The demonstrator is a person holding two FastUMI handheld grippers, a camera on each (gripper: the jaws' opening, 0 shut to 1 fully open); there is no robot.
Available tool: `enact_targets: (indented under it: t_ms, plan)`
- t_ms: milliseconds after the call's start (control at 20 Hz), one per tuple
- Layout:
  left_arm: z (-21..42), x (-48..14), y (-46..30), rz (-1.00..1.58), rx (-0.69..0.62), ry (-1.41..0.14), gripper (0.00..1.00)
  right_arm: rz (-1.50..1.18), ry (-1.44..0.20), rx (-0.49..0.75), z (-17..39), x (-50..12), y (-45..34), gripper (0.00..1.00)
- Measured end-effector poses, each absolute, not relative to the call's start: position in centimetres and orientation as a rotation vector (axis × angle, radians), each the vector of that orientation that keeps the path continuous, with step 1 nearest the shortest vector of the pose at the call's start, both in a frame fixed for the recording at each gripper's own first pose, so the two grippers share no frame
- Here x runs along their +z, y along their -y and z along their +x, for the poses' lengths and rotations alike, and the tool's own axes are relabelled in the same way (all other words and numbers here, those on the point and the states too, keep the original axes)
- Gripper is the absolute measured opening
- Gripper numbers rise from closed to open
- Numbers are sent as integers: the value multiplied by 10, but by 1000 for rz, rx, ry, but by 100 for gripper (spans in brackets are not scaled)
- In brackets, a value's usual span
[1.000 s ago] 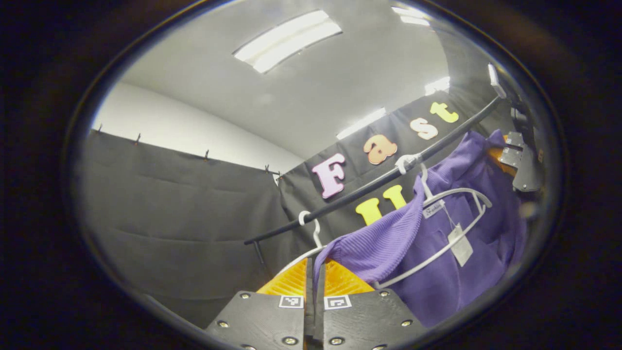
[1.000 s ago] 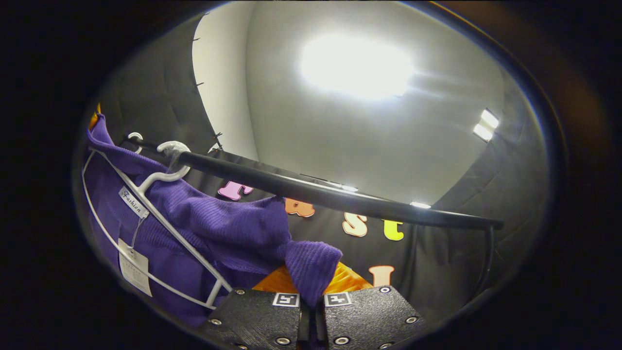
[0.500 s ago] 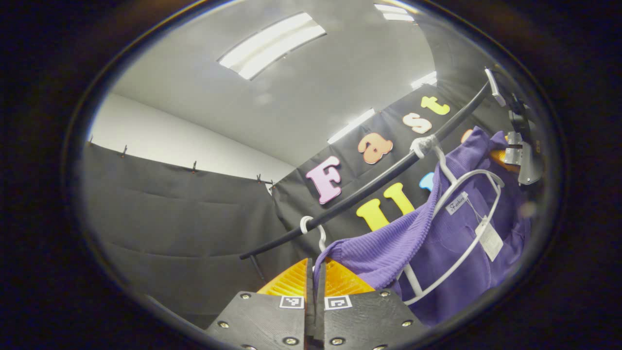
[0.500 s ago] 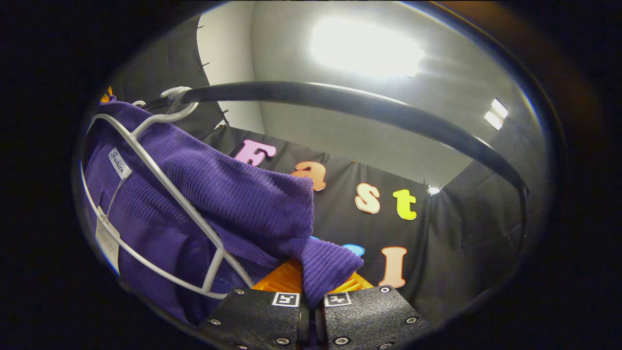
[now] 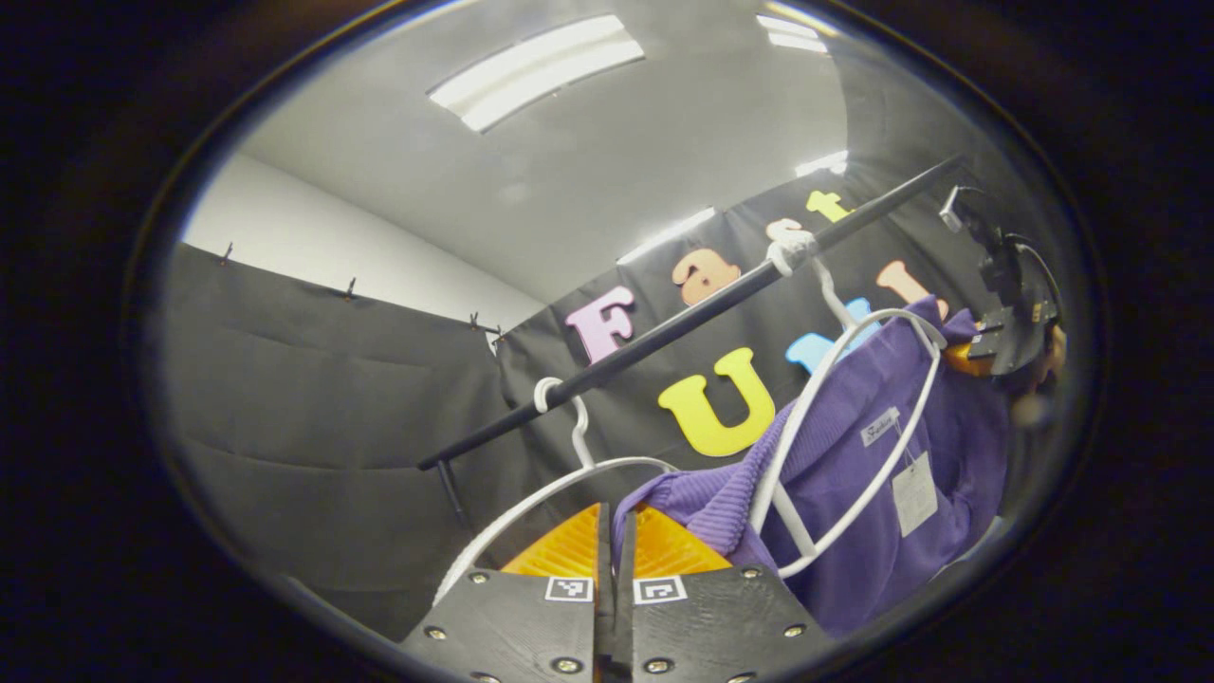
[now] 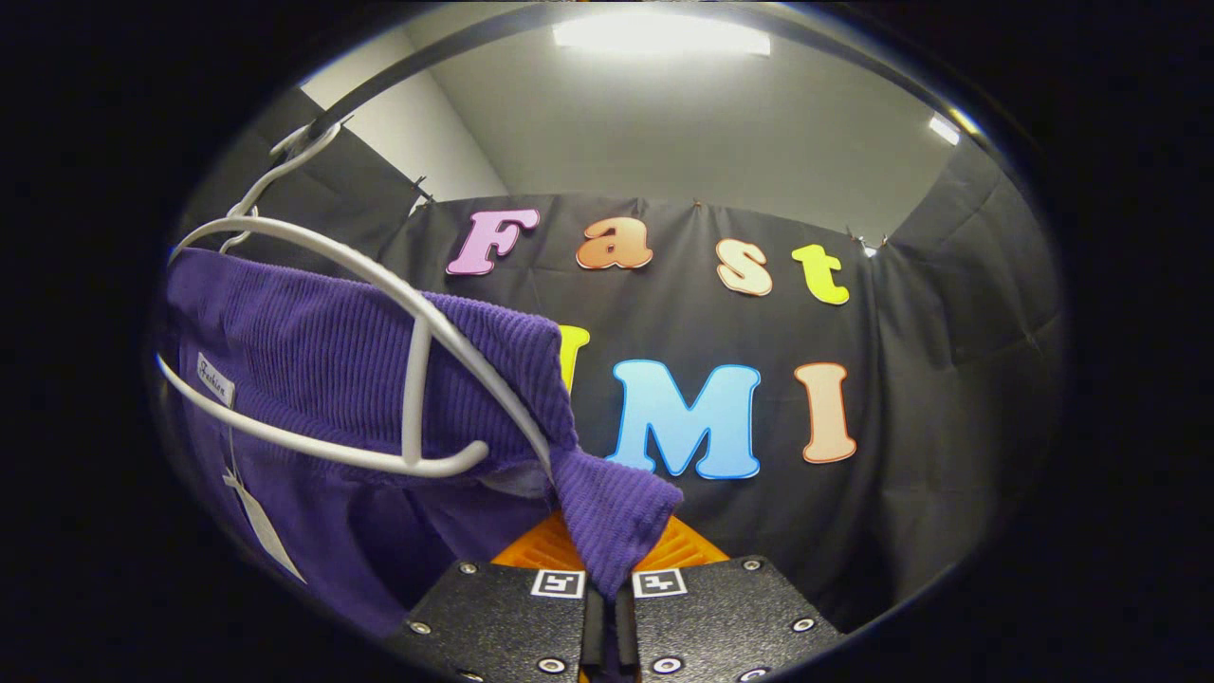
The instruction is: Grasp the clothes on the hanger with both hands and then place them into the laundry hamper below.
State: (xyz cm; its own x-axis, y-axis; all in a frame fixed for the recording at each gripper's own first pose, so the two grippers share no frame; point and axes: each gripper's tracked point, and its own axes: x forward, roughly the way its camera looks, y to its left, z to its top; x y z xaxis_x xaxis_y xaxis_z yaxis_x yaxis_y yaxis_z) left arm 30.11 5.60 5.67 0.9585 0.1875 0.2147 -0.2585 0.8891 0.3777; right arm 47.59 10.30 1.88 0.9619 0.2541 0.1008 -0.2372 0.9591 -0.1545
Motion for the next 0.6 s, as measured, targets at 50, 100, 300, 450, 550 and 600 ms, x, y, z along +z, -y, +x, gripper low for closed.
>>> enact_targets:
  t_ms: [50, 100, 300, 450, 550, 600]
  plan:
    - [301, 57, -57, 407, 236, 178, 0, -142, 114, 254, 477, 17, -105, 4]
    - [299, 57, -59, 397, 238, 180, 0, -144, 108, 258, 476, 14, -107, 4]
    - [297, 58, -67, 393, 248, 186, 5, -127, 42, 298, 482, 0, -117, 5]
    - [290, 55, -71, 381, 253, 182, 0, -68, -11, 314, 475, -13, -128, 4]
    - [281, 52, -72, 377, 253, 183, 0, -44, -25, 324, 470, -20, -135, 4]
    - [278, 52, -72, 368, 251, 185, 0, -35, -36, 332, 471, -22, -138, 4]
